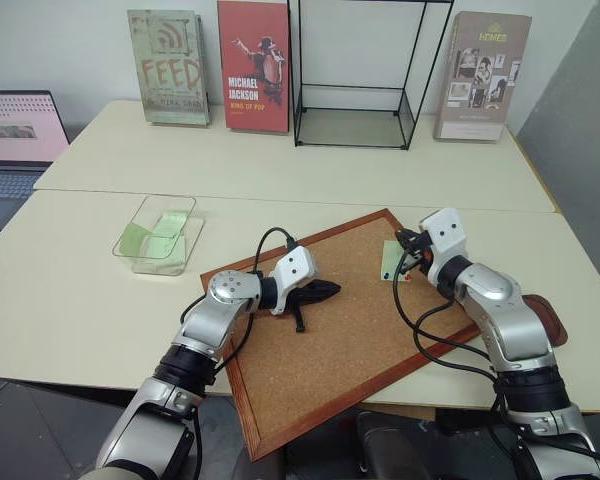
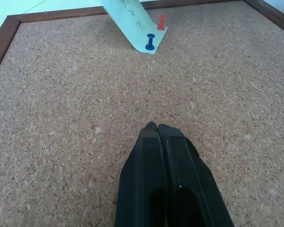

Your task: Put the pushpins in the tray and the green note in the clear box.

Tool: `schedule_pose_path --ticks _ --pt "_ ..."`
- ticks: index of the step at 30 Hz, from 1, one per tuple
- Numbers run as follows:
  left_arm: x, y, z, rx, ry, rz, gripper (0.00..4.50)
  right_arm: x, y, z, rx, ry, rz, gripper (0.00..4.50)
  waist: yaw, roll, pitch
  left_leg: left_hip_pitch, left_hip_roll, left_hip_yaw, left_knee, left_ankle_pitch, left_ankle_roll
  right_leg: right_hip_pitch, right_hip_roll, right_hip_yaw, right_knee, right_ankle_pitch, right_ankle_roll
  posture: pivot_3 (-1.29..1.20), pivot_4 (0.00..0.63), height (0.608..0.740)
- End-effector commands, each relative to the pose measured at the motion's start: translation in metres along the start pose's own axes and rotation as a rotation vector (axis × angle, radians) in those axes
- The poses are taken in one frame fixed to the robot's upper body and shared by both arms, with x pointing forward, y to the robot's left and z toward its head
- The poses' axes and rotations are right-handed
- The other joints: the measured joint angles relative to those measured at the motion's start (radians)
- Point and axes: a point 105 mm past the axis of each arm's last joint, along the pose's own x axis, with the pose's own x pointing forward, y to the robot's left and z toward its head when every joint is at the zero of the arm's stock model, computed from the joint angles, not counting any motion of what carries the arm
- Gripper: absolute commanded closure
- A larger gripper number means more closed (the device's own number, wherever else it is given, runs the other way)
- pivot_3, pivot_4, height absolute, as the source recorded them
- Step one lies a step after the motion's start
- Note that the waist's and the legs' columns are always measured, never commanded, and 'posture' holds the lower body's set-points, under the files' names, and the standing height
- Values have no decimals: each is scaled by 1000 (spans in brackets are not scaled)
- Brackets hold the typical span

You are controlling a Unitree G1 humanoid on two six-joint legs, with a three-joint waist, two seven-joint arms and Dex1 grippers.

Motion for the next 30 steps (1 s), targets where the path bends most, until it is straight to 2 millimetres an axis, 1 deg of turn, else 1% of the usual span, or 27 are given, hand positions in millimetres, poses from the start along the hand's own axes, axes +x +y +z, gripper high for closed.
schedule_pose_path --ticks 1,5,9,12,14,15,21,23,30 --pt "1 -9 -11 -11 45 -30 4500 -23 -18 19 -36 -45 -68 4454 -1 0 0 0 0 0 0 0 0 0 0 0 0 0 0 0 150 740" --pt "1 -11 -12 -14 45 -32 4500 -55 -35 13 -70 8 -137 4454 3 1 -1 0 0 0 -1 0 0 0 0 -1 0 0 -1 0 150 740" --pt "1 -13 -12 -15 43 -34 4500 -85 -51 -2 -134 109 -196 4454 2 2 -1 0 -1 0 -1 0 0 0 0 0 -1 -1 0 0 150 740" --pt "1 -14 -12 -16 43 -37 4500 -105 -60 -13 -190 205 -221 4454 -1 3 -2 0 0 0 0 0 0 0 0 0 -1 -1 0 0 150 740" --pt "1 -16 -12 -17 42 -40 4500 -116 -63 -19 -215 263 -220 4454 1 6 -3 1 0 0 0 0 0 0 0 1 -1 -1 -1 0 150 740" --pt "1 -17 -13 -18 42 -42 4500 -122 -64 -24 -229 300 -218 4454 1 5 -3 2 -1 0 0 0 0 1 -1 1 -1 -1 -1 0 150 740" --pt "2 -21 -13 -21 42 -50 4500 -148 -77 -45 -265 447 -256 4454 0 5 -3 2 -1 1 0 0 0 2 0 1 -2 -1 -2 0 150 740" --pt "2 -22 -13 -21 40 -52 4500 -157 -80 -51 -262 483 -267 4454 1 6 -4 2 -1 1 0 0 0 2 0 1 -2 -4 -5 0 150 740" --pt "3 -26 -11 -15 35 -61 4500 -171 -81 -63 -251 549 -270 4454 2 5 -3 2 -1 1 0 0 0 2 -1 1 -3 -4 -6 0 150 740"
